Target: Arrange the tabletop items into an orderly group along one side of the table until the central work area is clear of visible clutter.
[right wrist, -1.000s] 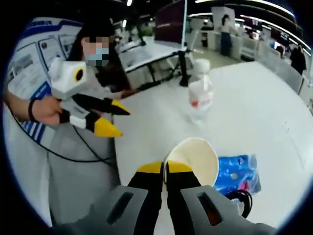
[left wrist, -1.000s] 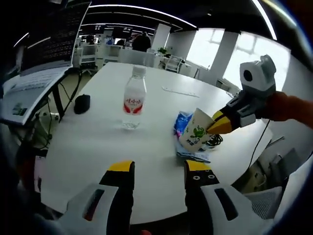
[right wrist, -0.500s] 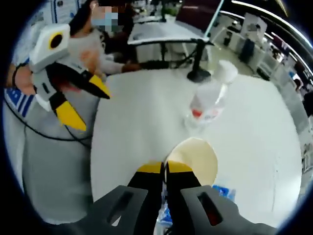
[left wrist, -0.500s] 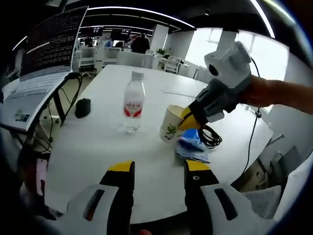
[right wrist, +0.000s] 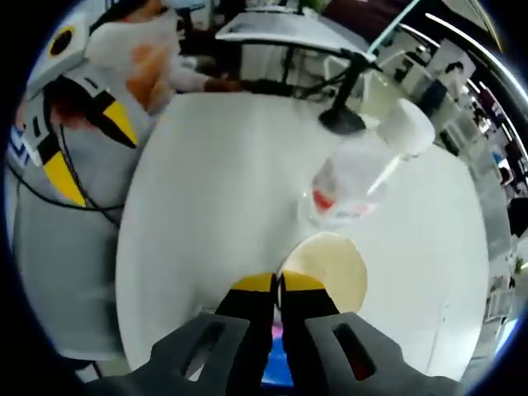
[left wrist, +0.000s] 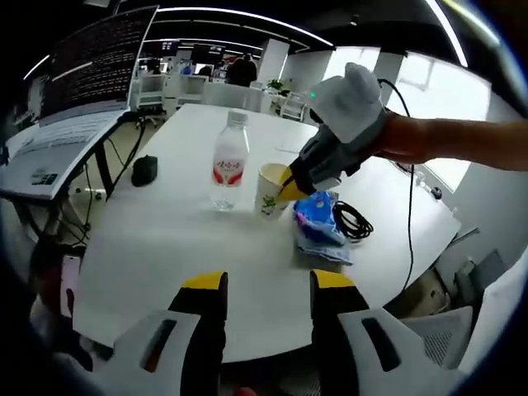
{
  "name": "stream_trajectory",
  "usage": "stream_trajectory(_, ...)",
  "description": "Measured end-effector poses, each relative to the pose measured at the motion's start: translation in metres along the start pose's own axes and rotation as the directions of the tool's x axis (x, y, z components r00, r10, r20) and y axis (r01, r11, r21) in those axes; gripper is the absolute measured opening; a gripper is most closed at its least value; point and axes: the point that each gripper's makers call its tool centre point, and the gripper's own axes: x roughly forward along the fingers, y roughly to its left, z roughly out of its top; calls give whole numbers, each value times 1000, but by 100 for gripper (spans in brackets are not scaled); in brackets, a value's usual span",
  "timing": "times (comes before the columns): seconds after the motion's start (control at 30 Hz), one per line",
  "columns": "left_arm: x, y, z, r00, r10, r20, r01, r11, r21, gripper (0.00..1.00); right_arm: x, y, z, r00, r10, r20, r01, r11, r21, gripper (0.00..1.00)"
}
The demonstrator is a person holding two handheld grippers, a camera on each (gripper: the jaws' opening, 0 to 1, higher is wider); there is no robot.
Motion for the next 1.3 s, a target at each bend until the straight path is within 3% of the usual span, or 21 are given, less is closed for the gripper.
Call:
stream_trajectory(0.27,0,-1,0,1000,-1,3,1,1000,-3,38,5,-9,-1,1000,-18,-10,18,999,-33,0)
stream_trajectory(0.77,-7,3,-3,1000,6,1,-6,1000,-3,38,7,-24,5,999,-43,22,42,999,23,7)
stream_trajectory(1.1,-5,-1,-5,1000,-5,-6,5,1000,4,38,1,-26,-8,997,-76,30,74,996,50,9)
stream_trajectory(1.3,-4,-3,-4,1000,-10,-6,10,1000,11,38,3,-33,-7,995,-96,31,94,993,67,9)
